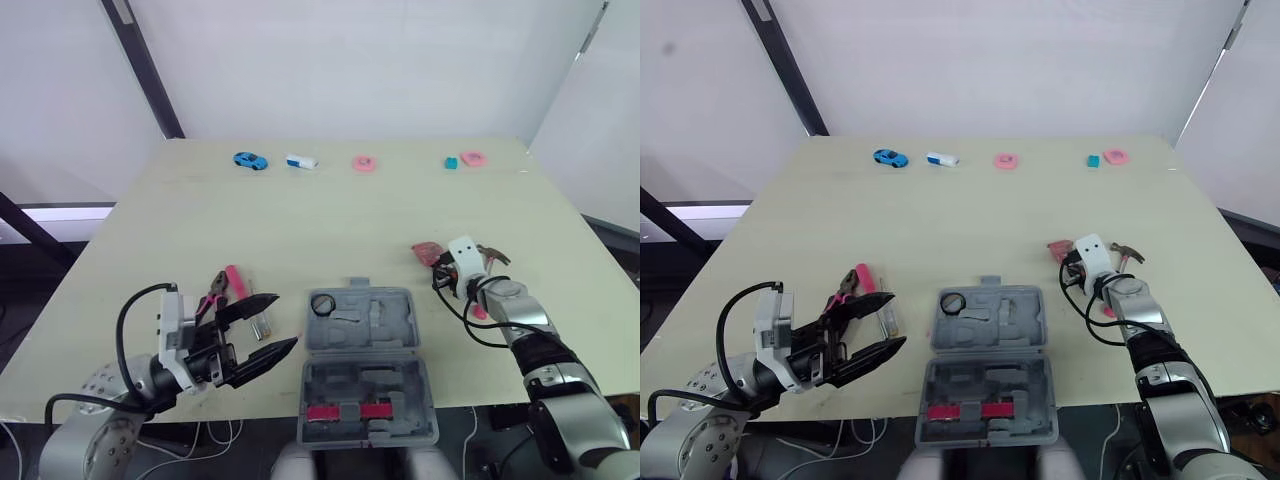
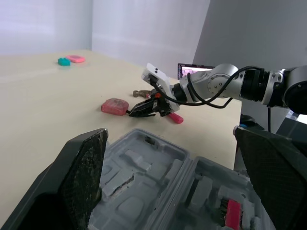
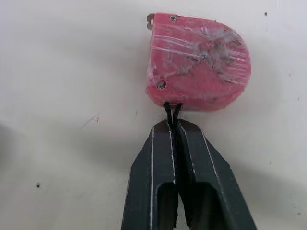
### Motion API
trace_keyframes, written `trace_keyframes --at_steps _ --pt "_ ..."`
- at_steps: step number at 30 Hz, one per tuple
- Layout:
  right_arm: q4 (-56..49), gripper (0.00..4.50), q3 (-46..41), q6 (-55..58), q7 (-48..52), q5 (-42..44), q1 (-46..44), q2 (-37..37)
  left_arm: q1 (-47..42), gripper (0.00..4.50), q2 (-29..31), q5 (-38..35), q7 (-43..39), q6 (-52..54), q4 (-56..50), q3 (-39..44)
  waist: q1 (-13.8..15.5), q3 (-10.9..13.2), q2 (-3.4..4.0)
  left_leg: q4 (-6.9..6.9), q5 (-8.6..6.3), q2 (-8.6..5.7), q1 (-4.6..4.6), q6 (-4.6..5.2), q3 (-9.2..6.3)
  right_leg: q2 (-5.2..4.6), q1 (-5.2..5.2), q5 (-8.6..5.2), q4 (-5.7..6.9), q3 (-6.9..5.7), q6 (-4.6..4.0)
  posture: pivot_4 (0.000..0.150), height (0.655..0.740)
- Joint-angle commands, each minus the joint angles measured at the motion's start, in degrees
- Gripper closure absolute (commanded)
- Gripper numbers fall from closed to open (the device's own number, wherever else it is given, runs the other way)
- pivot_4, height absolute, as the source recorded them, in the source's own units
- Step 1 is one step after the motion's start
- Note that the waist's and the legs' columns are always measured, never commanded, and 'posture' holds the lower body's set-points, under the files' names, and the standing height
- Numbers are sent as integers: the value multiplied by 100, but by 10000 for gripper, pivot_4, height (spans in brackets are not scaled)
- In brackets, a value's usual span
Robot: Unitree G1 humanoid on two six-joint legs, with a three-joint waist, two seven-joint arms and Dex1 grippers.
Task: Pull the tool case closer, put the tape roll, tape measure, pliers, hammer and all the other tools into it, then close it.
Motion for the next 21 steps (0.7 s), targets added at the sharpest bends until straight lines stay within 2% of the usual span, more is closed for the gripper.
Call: trace_keyframes --at_steps 1,6,11,21 --pt "-161 44152 -34 -26 93 -10 36 -90 -37 0 -44 -7 -14 -118 -57 -14 1 0 0 0 0 0 0 0 -1 1 0 0 1 0 0 1500 7400" --pt "-1104 44152 -119 235 384 216 659 -242 -59 0 -51 -10 11 -118 -70 -48 33 0 0 -1 0 1 -3 0 -6 0 0 1 -1 -4 3 1500 7400" --pt "-2855 44152 -197 736 640 530 2056 -491 -5 0 -73 -19 34 -115 -115 -82 39 -1 1 -3 0 1 -1 0 -8 0 2 9 -2 -5 17 1500 7400" --pt "-5330 44152 -569 1399 776 1170 4456 -906 -111 0 76 -70 16 101 -257 -305 92 -6 -3 0 0 1 3 0 -11 -2 7 -15 -3 -9 17 1500 7400"
